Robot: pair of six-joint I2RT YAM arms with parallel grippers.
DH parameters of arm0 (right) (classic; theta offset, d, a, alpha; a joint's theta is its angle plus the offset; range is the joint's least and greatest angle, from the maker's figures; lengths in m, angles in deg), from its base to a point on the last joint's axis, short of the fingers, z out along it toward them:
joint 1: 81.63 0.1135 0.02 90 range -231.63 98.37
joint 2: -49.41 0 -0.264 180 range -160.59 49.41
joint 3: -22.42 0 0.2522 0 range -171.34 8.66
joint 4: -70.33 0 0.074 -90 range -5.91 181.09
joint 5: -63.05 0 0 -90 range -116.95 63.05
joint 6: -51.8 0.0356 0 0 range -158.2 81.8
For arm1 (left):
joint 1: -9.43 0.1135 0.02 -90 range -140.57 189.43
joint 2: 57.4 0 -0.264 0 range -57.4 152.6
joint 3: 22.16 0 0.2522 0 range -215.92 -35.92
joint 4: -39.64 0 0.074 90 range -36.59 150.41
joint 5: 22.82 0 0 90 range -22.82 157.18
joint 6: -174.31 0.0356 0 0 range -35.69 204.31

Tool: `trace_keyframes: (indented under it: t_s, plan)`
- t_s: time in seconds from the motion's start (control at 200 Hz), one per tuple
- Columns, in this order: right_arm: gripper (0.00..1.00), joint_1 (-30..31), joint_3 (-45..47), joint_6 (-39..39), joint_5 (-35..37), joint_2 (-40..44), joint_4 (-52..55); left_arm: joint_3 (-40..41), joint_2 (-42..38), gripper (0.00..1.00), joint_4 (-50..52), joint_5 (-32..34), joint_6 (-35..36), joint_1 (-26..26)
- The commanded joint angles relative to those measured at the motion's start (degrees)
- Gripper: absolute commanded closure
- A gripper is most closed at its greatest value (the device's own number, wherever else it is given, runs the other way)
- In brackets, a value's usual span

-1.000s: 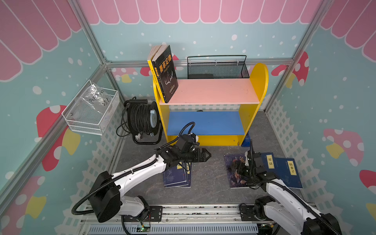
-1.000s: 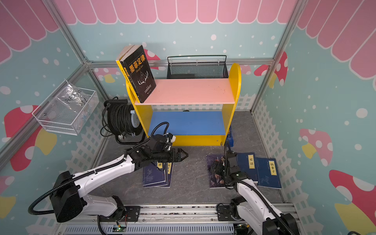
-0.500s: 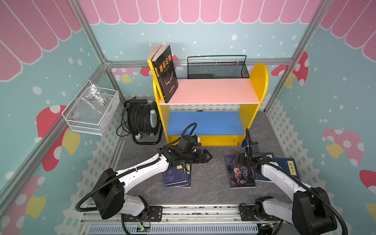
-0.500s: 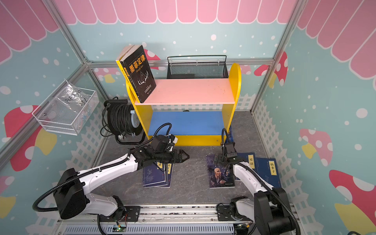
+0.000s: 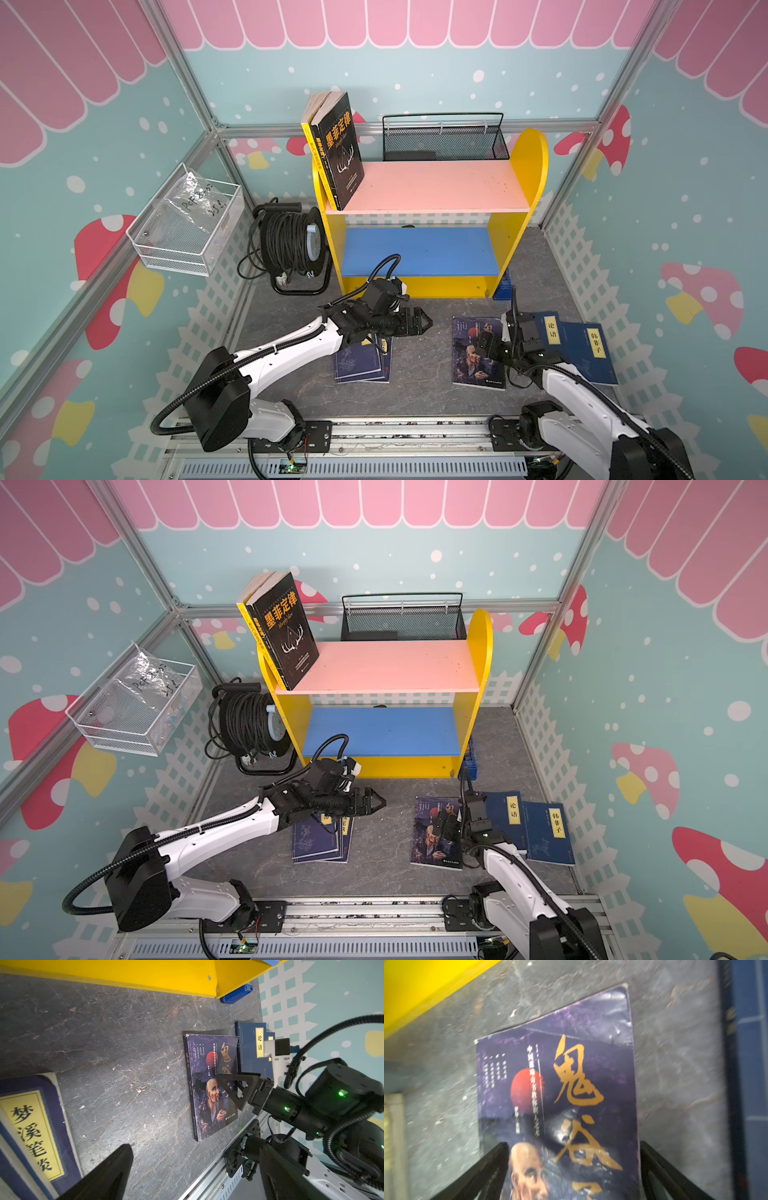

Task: Stacking books/files
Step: Move the book to the center of the table.

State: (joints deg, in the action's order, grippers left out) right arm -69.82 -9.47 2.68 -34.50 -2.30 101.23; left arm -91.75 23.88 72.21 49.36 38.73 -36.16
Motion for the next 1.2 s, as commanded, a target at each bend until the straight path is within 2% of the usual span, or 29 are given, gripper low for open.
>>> trace_keyframes:
  t_s: [0.0,0.125,0.33,0.605,0.71,0.911,1.196]
  plan:
    - [0.03,1.30,1.08,6.89,-4.40,3.18,1.38,-2.23,3.73,0.03,-0.34,-2.24,-1.68,-0.30]
    - [0.03,3.23,0.49,8.93,-2.54,3.88,-0.27,-3.98,8.66,0.04,-0.27,-4.41,-2.73,-0.30]
    - [0.03,7.41,-2.22,9.73,-1.83,-2.17,-4.58,-9.03,16.48,0.05,-0.30,-7.68,-4.29,-1.06]
    - [0.03,15.40,-4.59,13.49,-2.78,-9.42,-10.85,-12.02,20.45,0.06,1.08,-6.04,-5.75,-2.83]
    - [0.03,15.79,-5.87,13.61,-0.56,-8.31,-7.68,-11.87,20.15,0.06,2.87,-3.44,-5.85,-2.84]
    - [0.03,15.81,-9.80,13.70,11.32,-4.19,7.54,-10.09,20.24,0.06,3.65,-1.71,-6.99,-2.93]
    - [0.04,15.91,-3.93,16.98,13.73,-4.35,9.75,-10.92,23.16,0.06,3.73,-1.39,-6.27,-3.79]
